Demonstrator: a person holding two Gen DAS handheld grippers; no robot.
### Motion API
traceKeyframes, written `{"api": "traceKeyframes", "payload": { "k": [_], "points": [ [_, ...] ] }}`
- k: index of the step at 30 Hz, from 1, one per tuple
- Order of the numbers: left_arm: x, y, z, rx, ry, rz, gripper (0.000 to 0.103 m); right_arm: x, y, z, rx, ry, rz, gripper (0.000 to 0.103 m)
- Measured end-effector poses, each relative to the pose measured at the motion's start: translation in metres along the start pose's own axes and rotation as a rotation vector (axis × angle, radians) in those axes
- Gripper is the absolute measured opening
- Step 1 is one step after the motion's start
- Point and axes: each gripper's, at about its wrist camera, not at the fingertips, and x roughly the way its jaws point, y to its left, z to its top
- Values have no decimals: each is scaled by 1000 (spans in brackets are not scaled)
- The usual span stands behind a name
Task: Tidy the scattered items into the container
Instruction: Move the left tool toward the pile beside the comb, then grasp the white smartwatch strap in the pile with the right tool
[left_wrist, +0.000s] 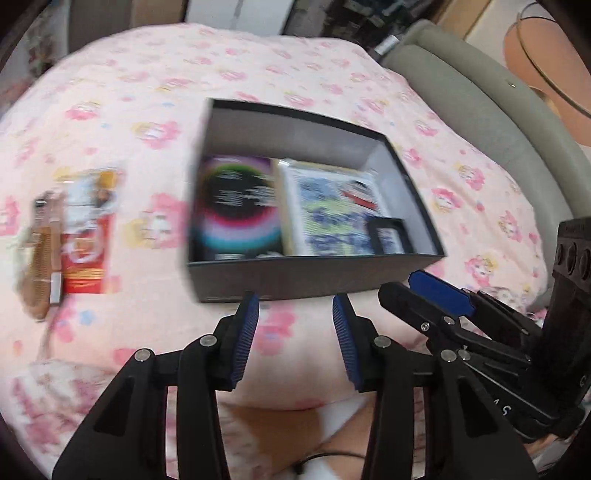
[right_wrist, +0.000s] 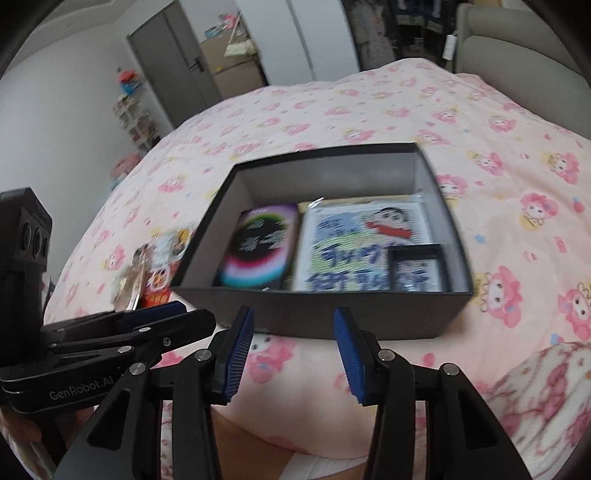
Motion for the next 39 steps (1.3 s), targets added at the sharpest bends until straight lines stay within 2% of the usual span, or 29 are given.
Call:
{"api": "traceKeyframes", "payload": {
  "k": [2,9,11,14,16,18,20,21,23,26,28,31,32,33,34,36,39],
  "points": [
    [-15,22,-5,-36,-28,42,40,6,19,3,-28,25,46,39],
    [-50,132,-29,-267,-65,106,40,45,119,8,-206,80,183,39],
    [-53,169,-34,-355,-71,88,40,60,152,6,-285,76,182,39],
    [-41,234,-42,-579,-55,50,40,86,195,3,-403,79,155,39],
    [-28,265,-47,-671,-23,4,40,113,211,6,-404,138,183,39],
    [-22,284,-49,-704,-7,3,40,137,219,8,-373,205,229,39],
    [-19,294,-50,-685,-2,36,40,164,223,10,-302,289,342,39],
    [-17,298,-52,-686,3,34,40,174,226,10,-281,313,365,39],
    [-11,309,-58,-706,16,0,40,196,234,11,-284,350,340,39],
    [-1,320,-66,-753,30,-11,40,227,242,9,-294,425,320,39],
    [2,323,-69,-772,32,-47,40,248,242,8,-257,482,343,39],
    [2,325,-70,-785,22,-54,40,272,247,3,-244,559,402,39],
    [3,324,-69,-782,26,-58,40,278,248,1,-238,572,414,34],
    [4,323,-68,-777,31,-58,40,280,249,1,-237,574,421,19],
    [4,322,-66,-768,32,-53,40,281,250,0,-242,569,421,13],
    [1,318,-65,-755,23,-42,40,274,249,-1,-244,539,406,10],
    [-5,304,-64,-739,2,-39,40,245,245,5,-283,423,349,9]
  ]
}}
